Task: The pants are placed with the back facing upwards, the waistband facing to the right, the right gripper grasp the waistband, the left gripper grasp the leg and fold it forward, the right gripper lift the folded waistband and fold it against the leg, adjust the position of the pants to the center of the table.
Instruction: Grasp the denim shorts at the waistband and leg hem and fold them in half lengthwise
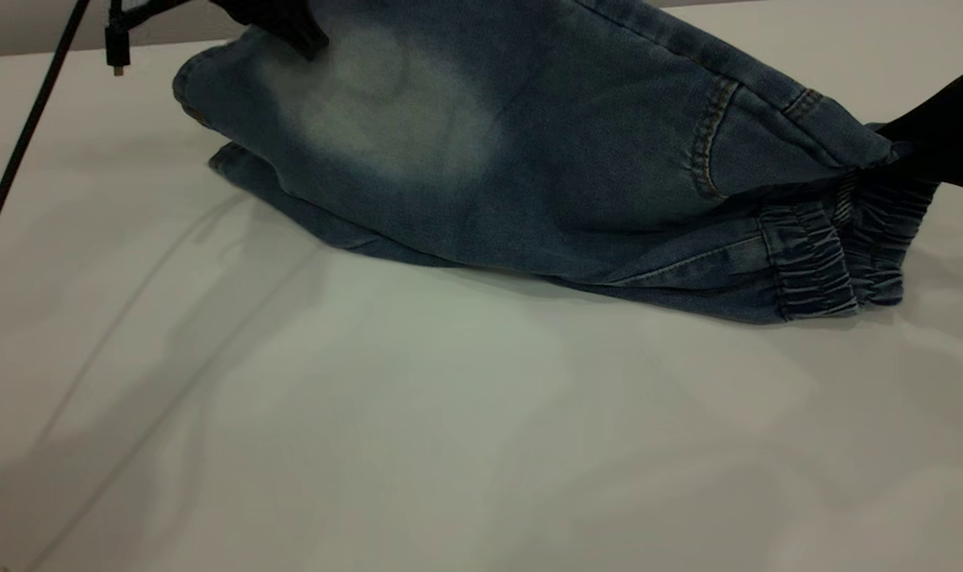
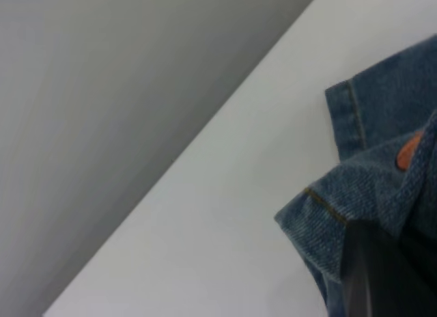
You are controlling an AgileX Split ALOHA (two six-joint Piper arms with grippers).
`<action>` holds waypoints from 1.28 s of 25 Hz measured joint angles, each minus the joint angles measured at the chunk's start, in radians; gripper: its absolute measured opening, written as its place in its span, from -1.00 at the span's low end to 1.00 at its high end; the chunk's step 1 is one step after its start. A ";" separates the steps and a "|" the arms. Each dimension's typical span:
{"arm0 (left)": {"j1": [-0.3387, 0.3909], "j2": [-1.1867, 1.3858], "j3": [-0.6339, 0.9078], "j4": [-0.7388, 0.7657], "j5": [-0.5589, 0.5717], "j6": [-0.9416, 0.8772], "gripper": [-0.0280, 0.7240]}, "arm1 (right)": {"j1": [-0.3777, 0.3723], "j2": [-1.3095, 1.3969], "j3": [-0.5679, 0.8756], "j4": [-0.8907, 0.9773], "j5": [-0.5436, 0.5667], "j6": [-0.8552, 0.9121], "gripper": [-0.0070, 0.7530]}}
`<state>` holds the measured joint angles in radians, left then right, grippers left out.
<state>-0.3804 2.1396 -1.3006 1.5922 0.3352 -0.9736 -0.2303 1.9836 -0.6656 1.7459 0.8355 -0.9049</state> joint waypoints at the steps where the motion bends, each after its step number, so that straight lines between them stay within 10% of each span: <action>1: 0.000 0.002 0.000 -0.001 0.000 0.000 -0.83 | 0.000 -0.001 0.000 0.000 0.000 0.000 -0.89; 21: 0.000 0.041 0.002 -0.068 0.085 0.011 -0.76 | 0.000 -0.001 0.000 -0.002 -0.005 -0.016 -0.86; 32: -0.001 0.041 0.002 -0.112 0.105 0.016 -0.20 | 0.000 -0.001 0.000 -0.002 -0.002 -0.026 -0.72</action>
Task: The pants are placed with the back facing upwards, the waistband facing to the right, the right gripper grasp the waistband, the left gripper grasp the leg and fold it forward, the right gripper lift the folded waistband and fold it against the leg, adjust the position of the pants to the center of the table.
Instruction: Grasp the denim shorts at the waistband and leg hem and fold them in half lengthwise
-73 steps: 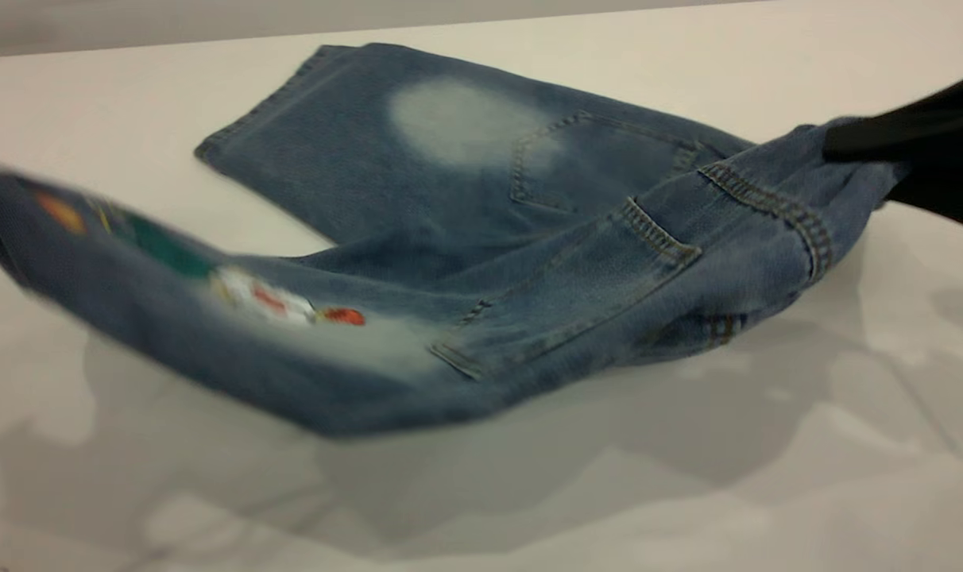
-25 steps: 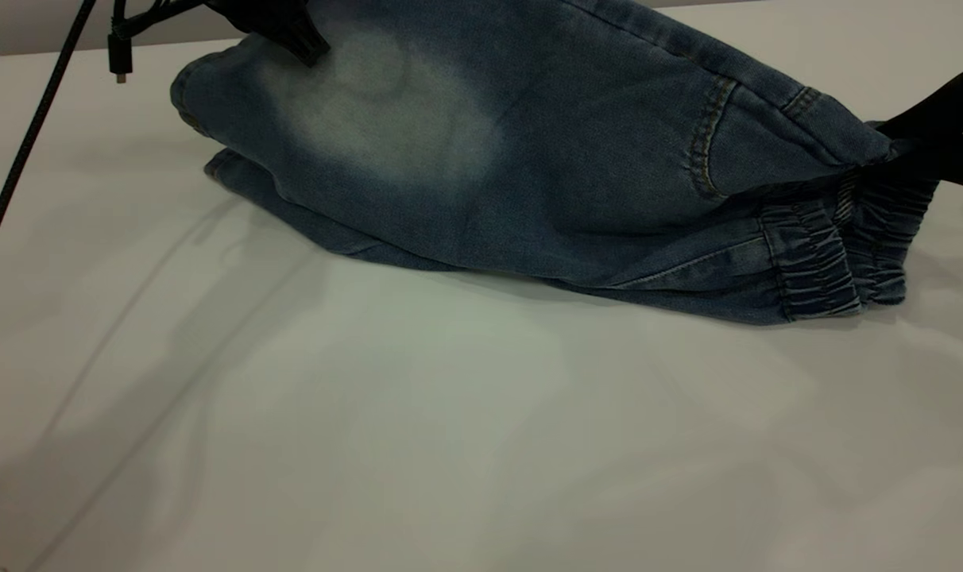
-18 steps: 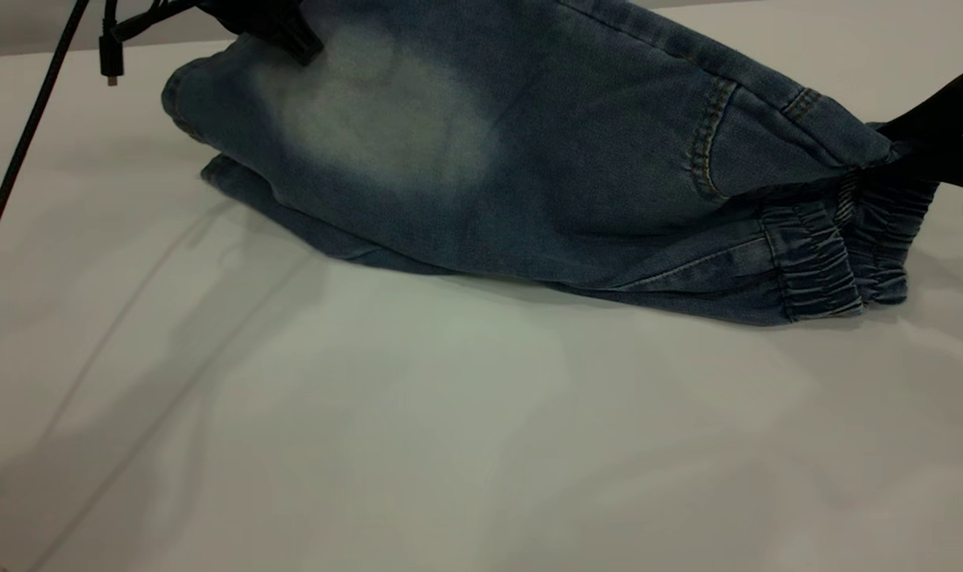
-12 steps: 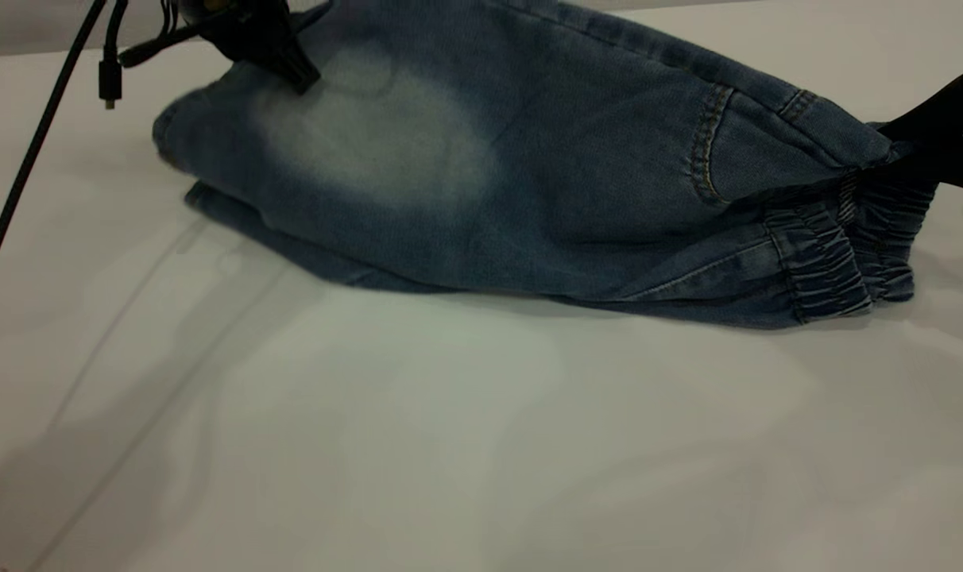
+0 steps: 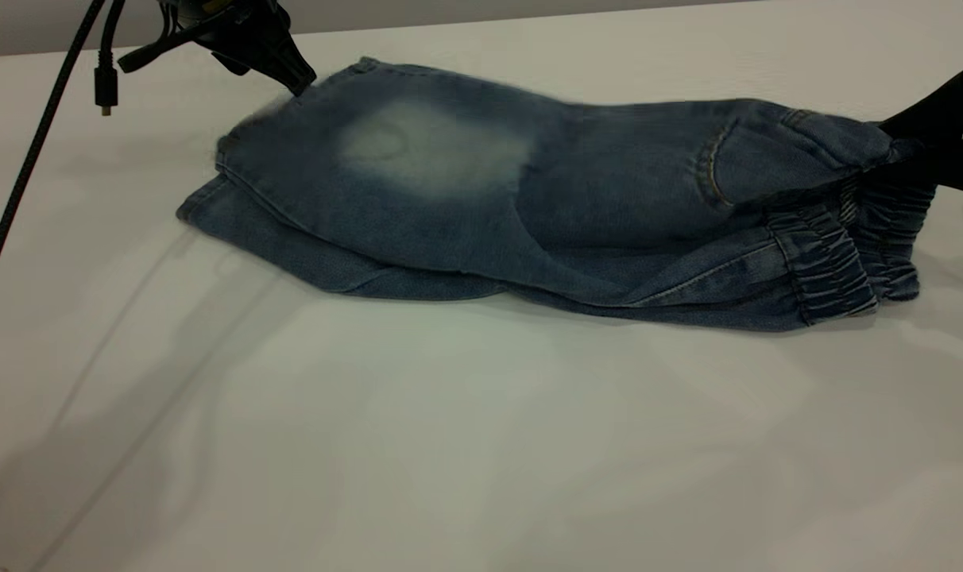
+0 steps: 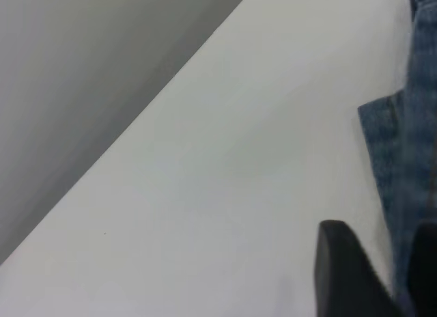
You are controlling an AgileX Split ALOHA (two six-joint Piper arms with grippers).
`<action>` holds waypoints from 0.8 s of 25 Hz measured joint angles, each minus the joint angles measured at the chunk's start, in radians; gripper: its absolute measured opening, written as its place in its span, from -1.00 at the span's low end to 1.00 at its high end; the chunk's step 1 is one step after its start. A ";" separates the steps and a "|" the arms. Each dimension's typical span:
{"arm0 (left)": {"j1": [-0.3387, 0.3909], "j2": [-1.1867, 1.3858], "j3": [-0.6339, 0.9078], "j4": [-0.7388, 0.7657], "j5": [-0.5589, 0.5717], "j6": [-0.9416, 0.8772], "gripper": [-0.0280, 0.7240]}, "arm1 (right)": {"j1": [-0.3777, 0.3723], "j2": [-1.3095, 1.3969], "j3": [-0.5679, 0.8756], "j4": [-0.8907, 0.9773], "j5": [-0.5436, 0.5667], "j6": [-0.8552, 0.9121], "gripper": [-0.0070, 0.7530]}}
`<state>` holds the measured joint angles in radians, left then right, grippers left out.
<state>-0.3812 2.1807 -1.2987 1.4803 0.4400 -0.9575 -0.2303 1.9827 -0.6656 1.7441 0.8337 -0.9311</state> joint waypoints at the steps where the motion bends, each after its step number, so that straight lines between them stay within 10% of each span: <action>1: 0.000 0.000 0.000 0.000 0.005 0.000 -0.12 | 0.000 0.000 0.000 0.000 0.000 -0.003 -0.70; 11: -0.036 -0.041 -0.001 -0.013 -0.112 -0.028 0.17 | 0.000 0.000 0.000 0.000 0.006 -0.022 -0.57; 20: -0.041 -0.041 -0.001 -0.060 -0.131 -0.028 0.17 | 0.000 0.000 -0.012 0.002 0.062 -0.087 -0.05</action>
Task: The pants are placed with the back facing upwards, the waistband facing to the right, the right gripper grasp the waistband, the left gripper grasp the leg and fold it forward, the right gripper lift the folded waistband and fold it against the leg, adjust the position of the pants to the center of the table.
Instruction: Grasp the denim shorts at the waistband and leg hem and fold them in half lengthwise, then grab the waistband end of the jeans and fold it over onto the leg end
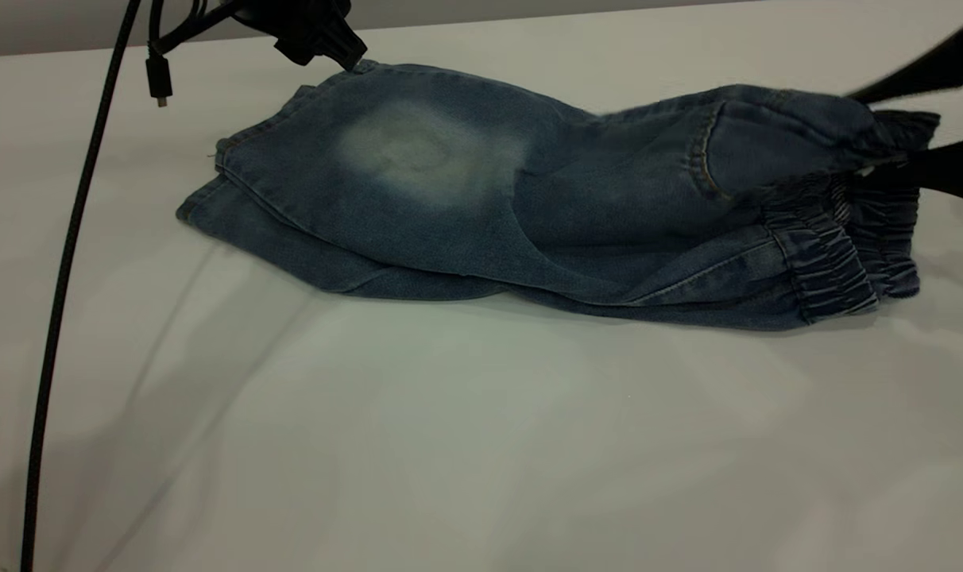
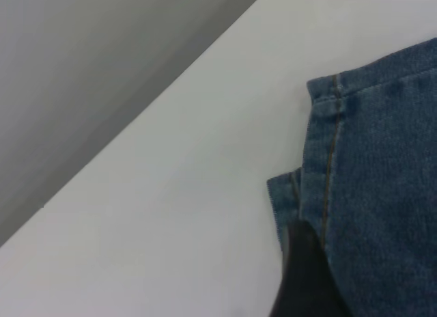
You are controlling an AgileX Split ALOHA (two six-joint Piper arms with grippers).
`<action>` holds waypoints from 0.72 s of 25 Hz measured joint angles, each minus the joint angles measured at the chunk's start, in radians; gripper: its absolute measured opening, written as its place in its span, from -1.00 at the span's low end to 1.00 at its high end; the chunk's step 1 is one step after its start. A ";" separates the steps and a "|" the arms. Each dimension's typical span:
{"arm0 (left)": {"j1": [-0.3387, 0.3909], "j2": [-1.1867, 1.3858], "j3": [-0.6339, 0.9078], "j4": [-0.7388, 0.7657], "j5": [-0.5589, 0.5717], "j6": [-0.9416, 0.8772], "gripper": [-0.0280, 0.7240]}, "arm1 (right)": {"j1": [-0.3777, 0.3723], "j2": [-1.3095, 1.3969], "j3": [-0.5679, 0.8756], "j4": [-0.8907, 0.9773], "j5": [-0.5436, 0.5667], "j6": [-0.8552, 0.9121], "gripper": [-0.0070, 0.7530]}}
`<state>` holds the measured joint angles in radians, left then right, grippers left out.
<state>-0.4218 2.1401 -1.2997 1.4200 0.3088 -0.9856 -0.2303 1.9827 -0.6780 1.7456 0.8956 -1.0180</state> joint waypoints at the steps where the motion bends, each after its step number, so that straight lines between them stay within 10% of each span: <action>1: 0.000 0.000 0.000 -0.009 -0.007 0.000 0.17 | 0.000 0.000 -0.002 -0.002 0.017 -0.005 0.01; 12: 0.000 0.001 0.001 -0.037 -0.035 0.001 0.17 | -0.002 -0.028 -0.052 0.001 0.266 -0.094 0.22; 18: 0.000 0.001 0.001 -0.037 -0.060 0.001 0.17 | 0.008 -0.028 -0.051 -0.010 0.131 -0.049 0.22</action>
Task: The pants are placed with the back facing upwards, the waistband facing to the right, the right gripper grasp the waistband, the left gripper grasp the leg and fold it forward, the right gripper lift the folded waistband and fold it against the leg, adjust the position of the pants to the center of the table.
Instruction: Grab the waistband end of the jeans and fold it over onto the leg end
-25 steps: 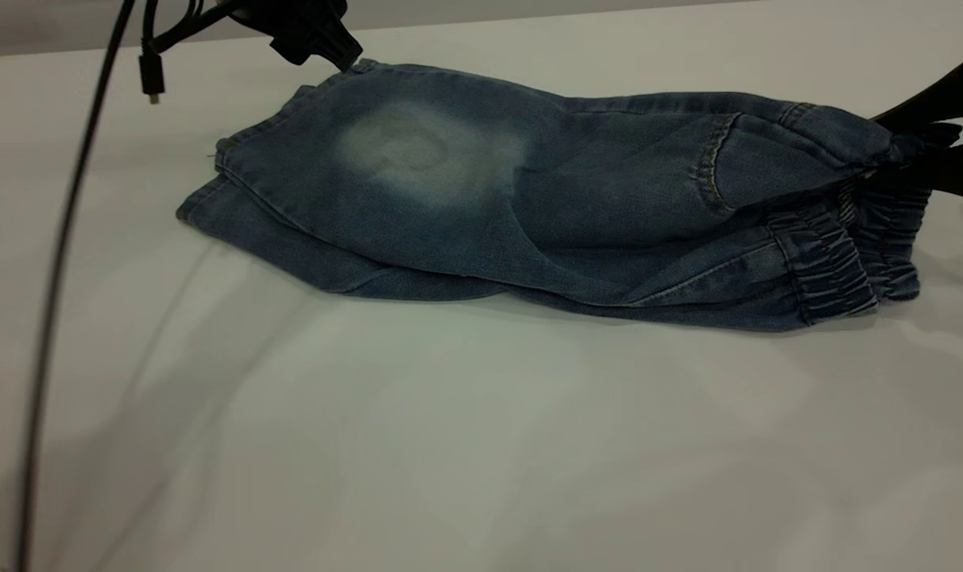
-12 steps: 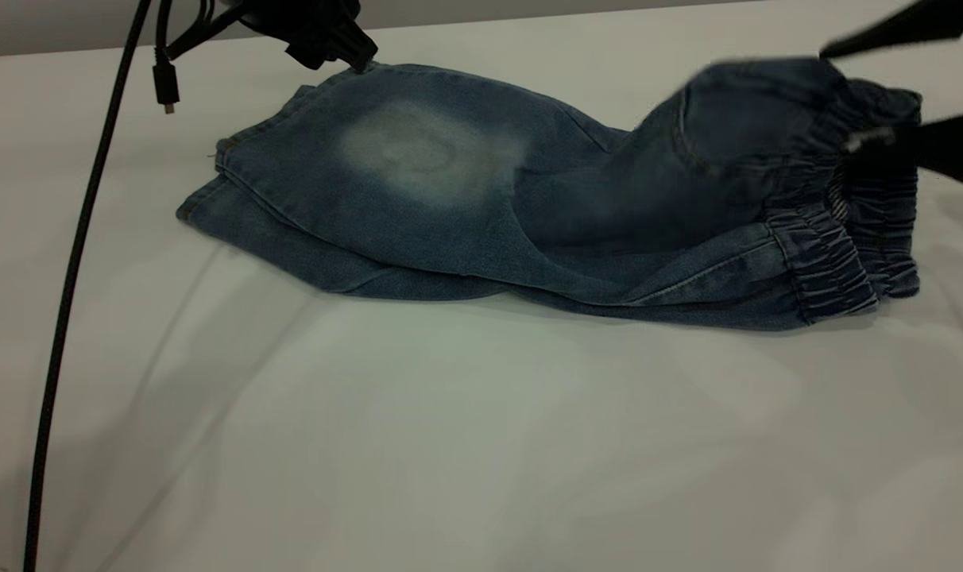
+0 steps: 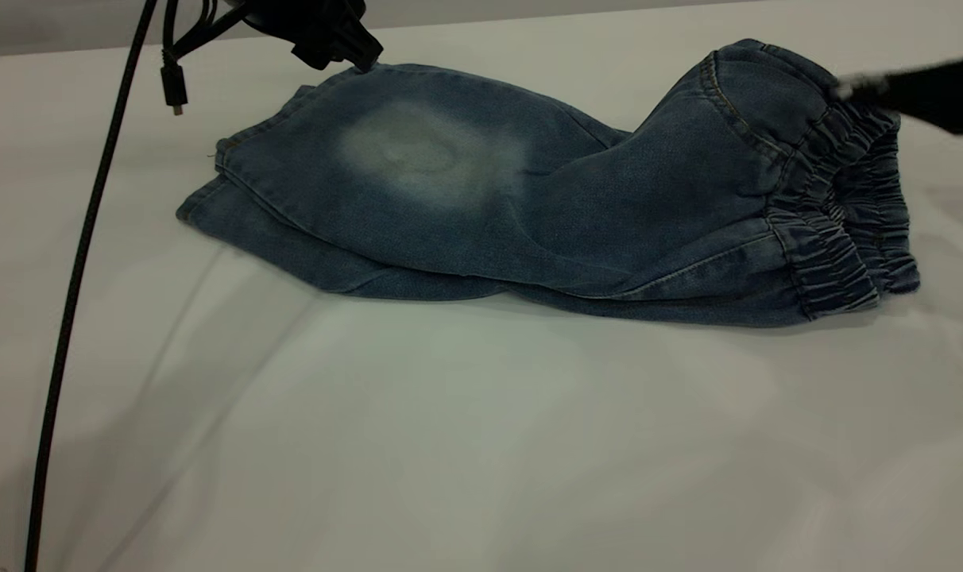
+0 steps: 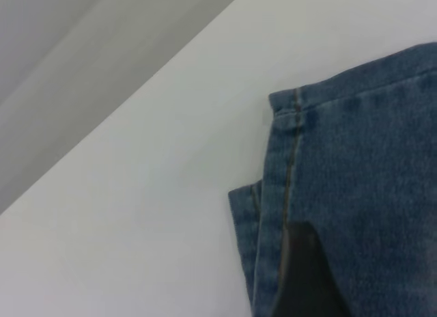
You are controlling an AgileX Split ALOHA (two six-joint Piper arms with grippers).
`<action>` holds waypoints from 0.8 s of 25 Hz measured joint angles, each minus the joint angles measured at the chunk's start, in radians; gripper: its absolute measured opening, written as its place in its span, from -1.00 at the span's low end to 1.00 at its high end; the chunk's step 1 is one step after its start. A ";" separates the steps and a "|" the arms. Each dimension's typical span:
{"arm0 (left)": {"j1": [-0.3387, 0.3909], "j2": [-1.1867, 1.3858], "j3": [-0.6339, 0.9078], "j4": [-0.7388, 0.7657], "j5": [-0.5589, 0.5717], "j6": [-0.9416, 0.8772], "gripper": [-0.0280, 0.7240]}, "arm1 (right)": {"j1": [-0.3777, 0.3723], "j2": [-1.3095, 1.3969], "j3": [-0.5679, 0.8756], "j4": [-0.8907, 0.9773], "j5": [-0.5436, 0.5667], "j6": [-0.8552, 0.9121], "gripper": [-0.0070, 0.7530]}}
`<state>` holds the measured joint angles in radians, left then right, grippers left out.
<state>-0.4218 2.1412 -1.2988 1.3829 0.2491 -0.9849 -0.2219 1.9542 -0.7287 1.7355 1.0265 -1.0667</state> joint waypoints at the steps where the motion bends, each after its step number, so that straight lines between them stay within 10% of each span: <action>1: 0.000 0.000 0.000 0.000 0.000 0.000 0.17 | 0.003 0.000 0.000 -0.022 -0.042 0.024 0.22; 8: -0.034 0.000 0.000 -0.002 -0.003 0.002 0.17 | 0.003 0.001 0.000 -0.059 -0.215 0.074 0.22; 20: -0.140 0.000 0.000 -0.020 -0.094 0.000 0.17 | 0.003 0.001 0.027 -0.371 -0.192 0.200 0.22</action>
<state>-0.5614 2.1412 -1.2988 1.3626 0.1552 -0.9847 -0.2184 1.9551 -0.7018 1.3642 0.8348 -0.8662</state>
